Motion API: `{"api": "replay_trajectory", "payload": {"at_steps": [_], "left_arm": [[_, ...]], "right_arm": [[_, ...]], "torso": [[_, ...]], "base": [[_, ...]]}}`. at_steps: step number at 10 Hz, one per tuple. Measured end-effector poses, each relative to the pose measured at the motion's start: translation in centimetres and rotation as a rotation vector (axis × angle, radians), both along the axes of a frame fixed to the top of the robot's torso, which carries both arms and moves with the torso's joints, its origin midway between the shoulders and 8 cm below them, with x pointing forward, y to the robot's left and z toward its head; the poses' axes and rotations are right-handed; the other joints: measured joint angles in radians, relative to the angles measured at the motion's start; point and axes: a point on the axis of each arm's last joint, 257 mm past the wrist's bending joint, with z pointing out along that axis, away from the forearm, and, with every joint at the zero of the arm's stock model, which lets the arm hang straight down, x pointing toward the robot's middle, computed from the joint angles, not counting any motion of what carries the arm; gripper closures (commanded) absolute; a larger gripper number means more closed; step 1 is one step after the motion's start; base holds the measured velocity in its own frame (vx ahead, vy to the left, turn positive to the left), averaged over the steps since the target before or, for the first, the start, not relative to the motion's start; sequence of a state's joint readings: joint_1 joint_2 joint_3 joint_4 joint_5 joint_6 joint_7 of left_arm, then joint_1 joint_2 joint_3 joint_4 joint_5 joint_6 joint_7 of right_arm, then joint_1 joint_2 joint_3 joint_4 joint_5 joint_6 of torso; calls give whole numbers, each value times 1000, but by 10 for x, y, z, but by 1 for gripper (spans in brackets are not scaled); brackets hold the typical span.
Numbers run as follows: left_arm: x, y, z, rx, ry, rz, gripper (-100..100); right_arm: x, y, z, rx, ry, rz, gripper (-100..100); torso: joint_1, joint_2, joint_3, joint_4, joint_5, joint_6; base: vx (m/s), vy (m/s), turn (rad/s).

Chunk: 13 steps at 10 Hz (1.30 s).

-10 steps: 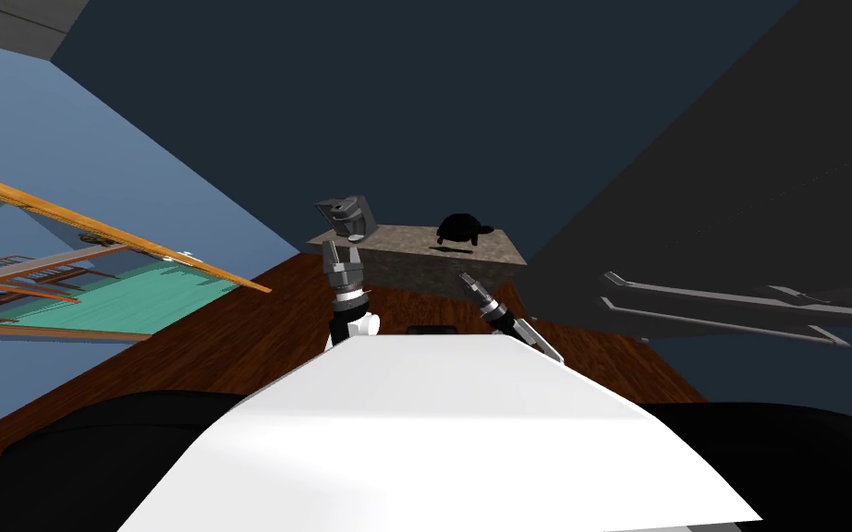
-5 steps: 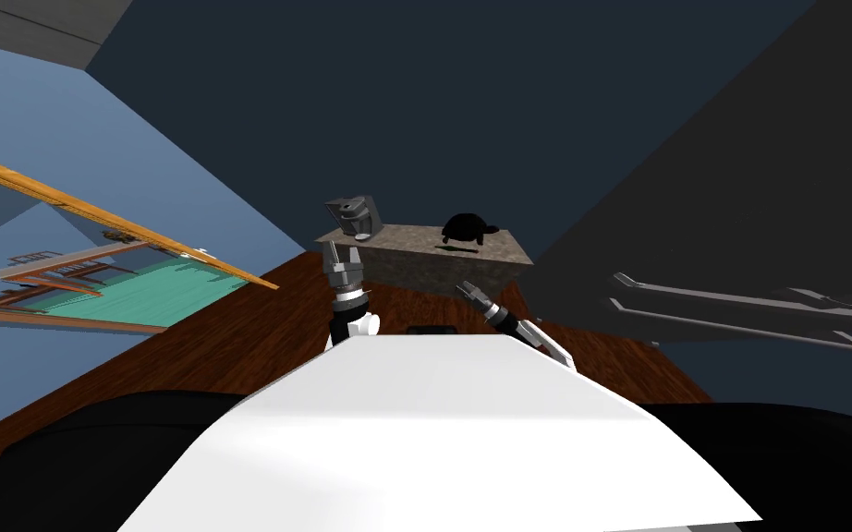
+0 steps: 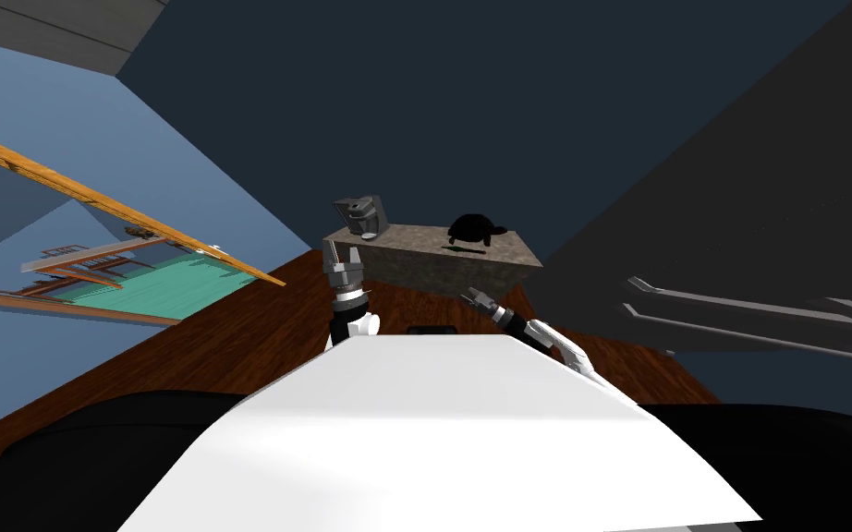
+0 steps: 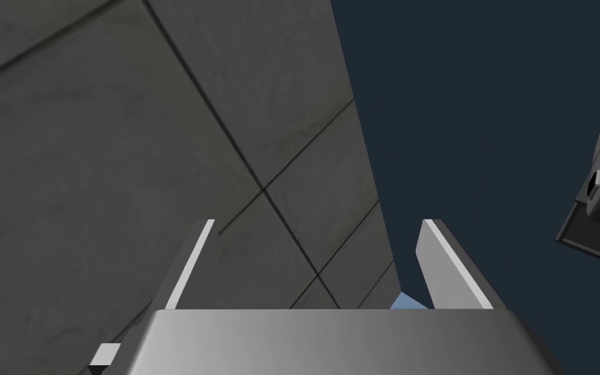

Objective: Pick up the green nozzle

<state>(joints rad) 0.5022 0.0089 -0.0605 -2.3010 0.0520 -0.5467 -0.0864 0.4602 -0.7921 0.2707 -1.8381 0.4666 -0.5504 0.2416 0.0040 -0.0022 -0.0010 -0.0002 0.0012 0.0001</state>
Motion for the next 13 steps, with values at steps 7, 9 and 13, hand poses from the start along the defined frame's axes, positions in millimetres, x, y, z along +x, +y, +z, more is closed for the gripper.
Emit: {"api": "replay_trajectory", "payload": {"at_steps": [7,9,13], "left_arm": [[0,0,0,0,0,0,0],[0,0,0,0,0,0,0],[0,0,0,0,0,0,0]], "right_arm": [[-16,-79,-66,-367,60,81,-100],[-16,-108,-78,-468,76,99,-100],[-21,-166,-88,-661,103,131,-100]], "torso": [[1,-4,-2,-1,0,-1],[1,-4,-2,-1,0,-1],[0,-6,-3,-1,0,-1]], "base": [[57,79,76],[81,62,99],[111,61,99]]}}
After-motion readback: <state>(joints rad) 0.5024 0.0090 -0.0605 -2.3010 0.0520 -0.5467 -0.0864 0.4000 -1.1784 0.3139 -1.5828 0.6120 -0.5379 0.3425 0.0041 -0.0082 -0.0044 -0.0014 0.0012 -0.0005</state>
